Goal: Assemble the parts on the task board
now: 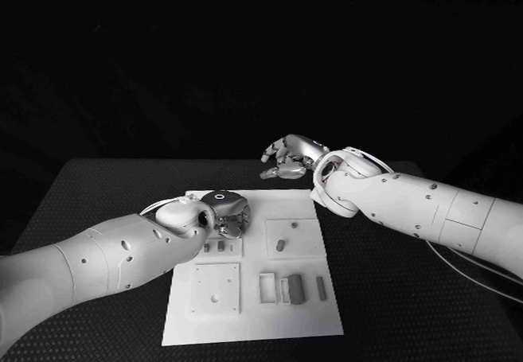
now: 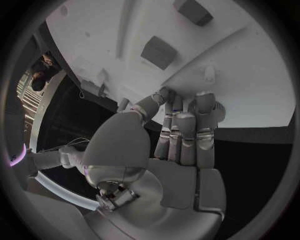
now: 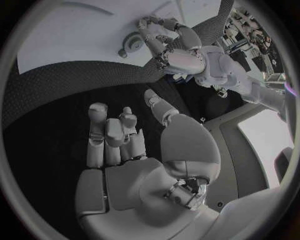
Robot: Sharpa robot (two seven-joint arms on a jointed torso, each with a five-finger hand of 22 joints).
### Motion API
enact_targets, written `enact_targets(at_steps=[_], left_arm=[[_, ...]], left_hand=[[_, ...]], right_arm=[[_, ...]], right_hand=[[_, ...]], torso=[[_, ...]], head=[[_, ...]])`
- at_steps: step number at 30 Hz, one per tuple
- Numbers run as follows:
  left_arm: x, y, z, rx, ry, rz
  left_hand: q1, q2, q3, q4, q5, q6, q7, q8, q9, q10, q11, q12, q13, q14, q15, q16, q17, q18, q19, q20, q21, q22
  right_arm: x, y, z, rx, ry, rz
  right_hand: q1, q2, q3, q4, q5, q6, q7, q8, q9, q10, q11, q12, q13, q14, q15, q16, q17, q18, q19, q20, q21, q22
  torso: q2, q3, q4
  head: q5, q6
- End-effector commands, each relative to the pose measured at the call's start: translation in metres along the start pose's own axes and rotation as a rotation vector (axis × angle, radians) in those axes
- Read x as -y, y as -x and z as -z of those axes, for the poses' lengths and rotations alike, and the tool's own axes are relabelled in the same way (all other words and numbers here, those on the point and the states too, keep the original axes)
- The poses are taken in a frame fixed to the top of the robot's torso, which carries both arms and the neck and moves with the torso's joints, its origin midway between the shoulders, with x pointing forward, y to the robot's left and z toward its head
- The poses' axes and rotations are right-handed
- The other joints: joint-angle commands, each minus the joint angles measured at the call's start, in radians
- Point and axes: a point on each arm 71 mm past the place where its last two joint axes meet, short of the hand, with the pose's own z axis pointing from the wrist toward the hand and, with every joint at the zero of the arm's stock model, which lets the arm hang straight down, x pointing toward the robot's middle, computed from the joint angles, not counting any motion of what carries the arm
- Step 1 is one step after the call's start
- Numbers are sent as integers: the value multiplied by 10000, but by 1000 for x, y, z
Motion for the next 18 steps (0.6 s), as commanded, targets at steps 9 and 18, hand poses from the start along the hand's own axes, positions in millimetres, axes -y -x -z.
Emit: enact_targets(at_steps=[9, 18], left_arm=[[-2, -15, 3, -494, 97, -291], [-3, -13, 6, 25, -27, 48]], left_hand=[[316, 108, 459, -1, 118, 299, -82, 157, 29, 350, -86, 70, 90, 119, -137, -37, -73, 1112, -56, -136, -7, 183], [257, 141, 583, 3, 174, 405, -130, 218, 47, 492, -133, 78, 129, 151, -185, -74, -105, 1073, -12, -185, -19, 169]], right_arm=[[-1, -1, 0, -63, 91, -1], [-1, -1, 0, -62, 92, -2]], right_hand=[[-10, 123, -18, -58, 66, -173, 231, -38, -3, -62, -20, 16, -11, -32, 29, -47, -16, 614, 20, -39, -61, 150], [-16, 124, -21, -55, 66, -171, 231, -37, -2, -61, -20, 18, -12, -31, 29, -46, -17, 614, 21, -38, -61, 151]], torso=[[4, -6, 4], [6, -2, -2]], head=[[9, -9], [26, 13]])
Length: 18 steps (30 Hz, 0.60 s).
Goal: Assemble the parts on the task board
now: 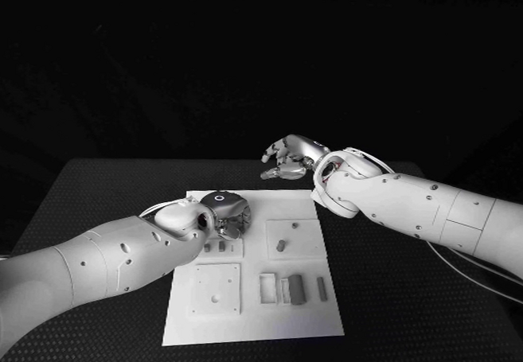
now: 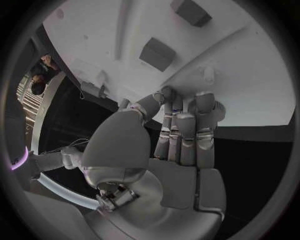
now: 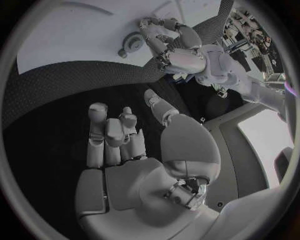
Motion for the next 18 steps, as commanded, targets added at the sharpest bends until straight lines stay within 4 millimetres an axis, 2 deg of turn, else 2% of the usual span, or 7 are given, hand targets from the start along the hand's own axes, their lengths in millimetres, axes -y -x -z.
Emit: enact_targets(at_steps=[1, 12, 18], left_arm=[[-3, -10, 4, -206, 50, 133], [-7, -3, 11, 414, -25, 531], [-10, 9, 11, 861, 80, 919]], left_hand=[[27, 156, 65, -2, 35, 69, 3, 68, 7, 227, 101, 58, 80, 27, -62, -38, -14, 1075, 26, -81, -21, 171], [3, 161, 97, -6, 33, 102, -13, 88, 14, 268, 84, 53, 94, 37, -80, -43, -21, 1067, 35, -109, -32, 166], [-2, 162, 104, -6, 32, 108, -17, 91, 15, 275, 81, 50, 97, 40, -84, -44, -22, 1065, 37, -115, -35, 164]], right_arm=[[0, 0, 0, -60, 77, 3], [0, 0, 0, -55, 71, 3], [1, 0, 0, -49, 54, 5]], right_hand=[[-12, 120, -21, -55, 66, -164, 237, -37, -2, -60, -20, 18, -13, -31, 29, -46, -16, 614, 24, -42, -61, 151], [-17, 120, -23, -53, 66, -164, 236, -37, -2, -59, -21, 20, -14, -29, 28, -45, -17, 614, 26, -42, -61, 152], [-18, 120, -24, -53, 66, -164, 236, -37, -2, -59, -21, 21, -15, -28, 28, -45, -17, 614, 26, -43, -61, 152]], torso=[[5, 4, -7], [-7, -5, 10], [-18, -6, 22]], head=[[3, 7], [21, 28], [57, 57]])
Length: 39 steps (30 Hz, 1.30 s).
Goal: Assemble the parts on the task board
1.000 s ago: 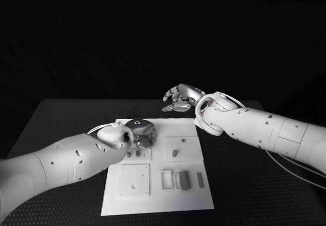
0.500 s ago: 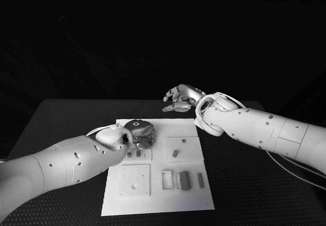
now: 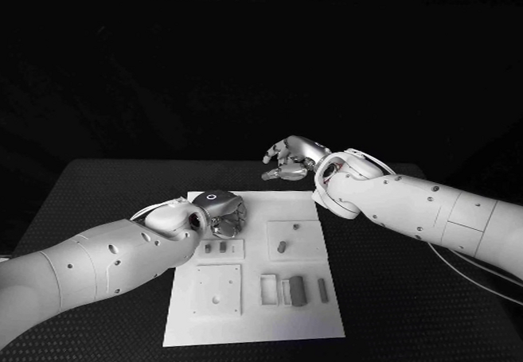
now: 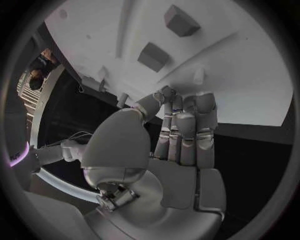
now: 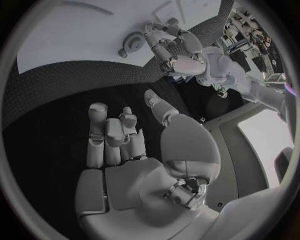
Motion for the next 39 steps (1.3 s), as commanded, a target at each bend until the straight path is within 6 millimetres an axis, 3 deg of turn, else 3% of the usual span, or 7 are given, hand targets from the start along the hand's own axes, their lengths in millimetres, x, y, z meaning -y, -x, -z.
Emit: enact_targets(at_steps=[1, 10, 17, 29, 39], left_arm=[[1, 4, 0, 320, -41, 339], [-4, 21, 5, 840, 91, 994], [-14, 35, 16, 767, 331, 1233], [-38, 34, 42, 651, 631, 1420], [-43, 26, 46, 200, 772, 1389]], left_hand=[[40, 120, 62, -18, 34, 66, 26, 53, -2, 255, 100, 49, 99, 8, -53, -44, -14, 1068, -1, -85, -35, 166], [35, 127, 75, -19, 29, 76, 20, 59, 0, 269, 93, 45, 104, 11, -60, -44, -15, 1063, 4, -94, -40, 164], [32, 127, 80, -22, 24, 81, 17, 63, 2, 274, 89, 41, 107, 12, -64, -44, -15, 1060, 6, -100, -42, 164], [17, 133, 82, -23, 5, 87, 13, 67, 3, 289, 84, 35, 114, 10, -70, -48, -18, 1049, 1, -108, -52, 162], [15, 133, 84, -25, -1, 86, 13, 67, 2, 290, 81, 27, 116, 8, -73, -50, -19, 1043, -2, -114, -57, 162]], right_arm=[[0, 0, 0, -56, 74, -2], [1, 0, 1, -56, 45, 0], [1, 0, 1, -66, 38, -4], [4, 2, 2, -52, -27, 14], [6, 2, 2, -48, -44, 22]], right_hand=[[17, 84, -24, -53, 66, -161, 238, -37, -2, -59, -21, 21, -16, -28, 28, -45, -17, 613, 41, -58, -61, 152], [17, 86, -23, -54, 66, -162, 237, -37, -2, -59, -21, 23, -18, -27, 28, -44, -18, 613, 42, -58, -62, 153], [17, 86, -23, -55, 66, -162, 237, -37, -2, -58, -22, 24, -19, -26, 27, -44, -18, 613, 43, -59, -62, 153], [20, 88, -22, -59, 67, -163, 237, -38, -2, -59, -22, 25, -21, -26, 27, -44, -19, 613, 42, -60, -63, 154], [23, 90, -21, -62, 66, -164, 237, -38, -2, -59, -22, 27, -22, -26, 27, -44, -19, 613, 43, -61, -63, 154]], torso=[[-14, -7, 17], [-5, -18, 11], [-8, 9, -1], [11, 1, 2], [6, -14, 3]], head=[[24, 26], [85, 78], [150, 112], [129, 94], [146, 76]])
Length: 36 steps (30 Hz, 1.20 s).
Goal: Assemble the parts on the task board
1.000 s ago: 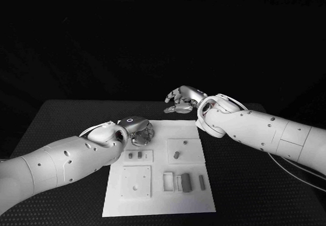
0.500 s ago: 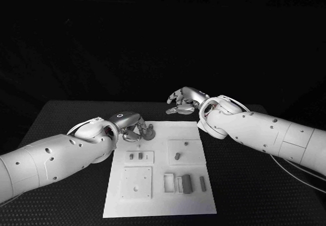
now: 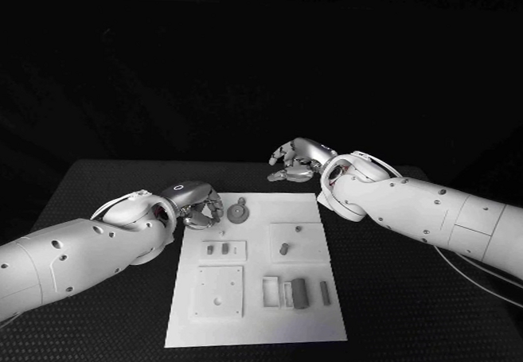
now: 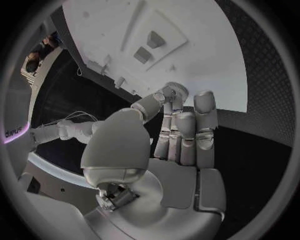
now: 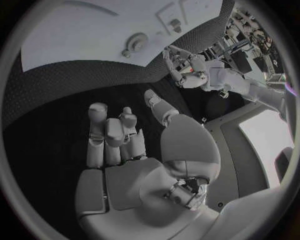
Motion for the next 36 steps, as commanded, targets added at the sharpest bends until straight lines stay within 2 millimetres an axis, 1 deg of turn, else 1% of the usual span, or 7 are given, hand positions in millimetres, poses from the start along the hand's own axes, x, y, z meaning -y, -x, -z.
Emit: enact_targets(at_steps=[1, 2, 5, 10, 20, 30, 36], left_arm=[[3, -6, -1, -410, -99, 85], [3, -7, -1, -460, -108, 83], [4, -11, -2, -559, -113, 84], [4, -16, -2, -677, -123, 47], [7, -22, -4, -918, -173, -15], [6, -26, -5, -1180, -105, -193], [4, -26, -5, -1183, -46, -269]], left_hand=[[9, 138, 66, 7, 0, 59, -13, 29, 9, 256, 111, 26, 116, 3, -70, -50, -12, 1053, -14, -57, -58, 157], [8, 140, 67, 7, -1, 55, -11, 28, 8, 253, 111, 22, 116, 3, -70, -50, -12, 1051, -15, -58, -60, 157], [5, 144, 69, 8, -4, 49, -9, 25, 6, 248, 113, 15, 116, 2, -68, -51, -11, 1047, -19, -60, -64, 157], [4, 148, 71, 8, -5, 45, -8, 23, 5, 247, 113, 10, 117, 1, -68, -51, -11, 1044, -21, -62, -67, 157], [4, 158, 75, 8, -6, 41, -7, 22, 5, 248, 114, 4, 119, 0, -67, -51, -11, 1039, -24, -66, -71, 156], [-1, 168, 77, 6, -8, 32, -3, 18, 3, 243, 116, -9, 120, -5, -65, -52, -11, 1029, -32, -71, -80, 156], [2, 171, 81, 4, -7, 28, -2, 17, 3, 243, 117, -15, 122, -10, -65, -54, -10, 1024, -37, -74, -85, 157]], right_arm=[[-1, -1, 0, -86, 85, -8], [-1, -1, 0, -86, 82, -7], [0, -1, 0, -87, 78, -5], [0, -1, 0, -85, 80, -5], [-1, -1, 0, -92, 86, -11], [0, -1, 0, -88, 83, -14], [0, -1, 0, -90, 79, -12]], right_hand=[[23, 91, -21, -62, 67, -171, 205, -38, -2, -59, -22, 27, -15, -26, 27, -44, -12, 614, 7, -56, -64, 154], [23, 92, -20, -62, 67, -171, 205, -38, -2, -59, -22, 27, -15, -26, 27, -44, -12, 614, 7, -56, -64, 154], [23, 92, -20, -63, 66, -172, 205, -39, -2, -59, -22, 28, -16, -26, 27, -44, -13, 614, 7, -56, -64, 155], [23, 93, -20, -64, 66, -171, 205, -38, -2, -59, -22, 28, -17, -26, 27, -44, -13, 614, 7, -56, -64, 155], [22, 95, -21, -64, 66, -173, 205, -39, -2, -59, -22, 29, -18, -26, 27, -44, -13, 614, 7, -56, -65, 155], [22, 96, -21, -66, 66, -174, 205, -40, -2, -60, -22, 30, -20, -26, 27, -44, -14, 614, 7, -56, -66, 155], [22, 96, -21, -67, 66, -174, 205, -40, -2, -60, -22, 30, -21, -26, 27, -44, -14, 614, 7, -56, -66, 156]], torso=[[1, -5, -5], [1, -9, -2], [16, -1, -20], [13, 5, -30], [9, 15, -22], [11, 14, -24], [9, 4, -19]], head=[[19, 0], [17, -4], [25, 1], [25, -7], [5, -27], [-2, -34], [-8, -45]])
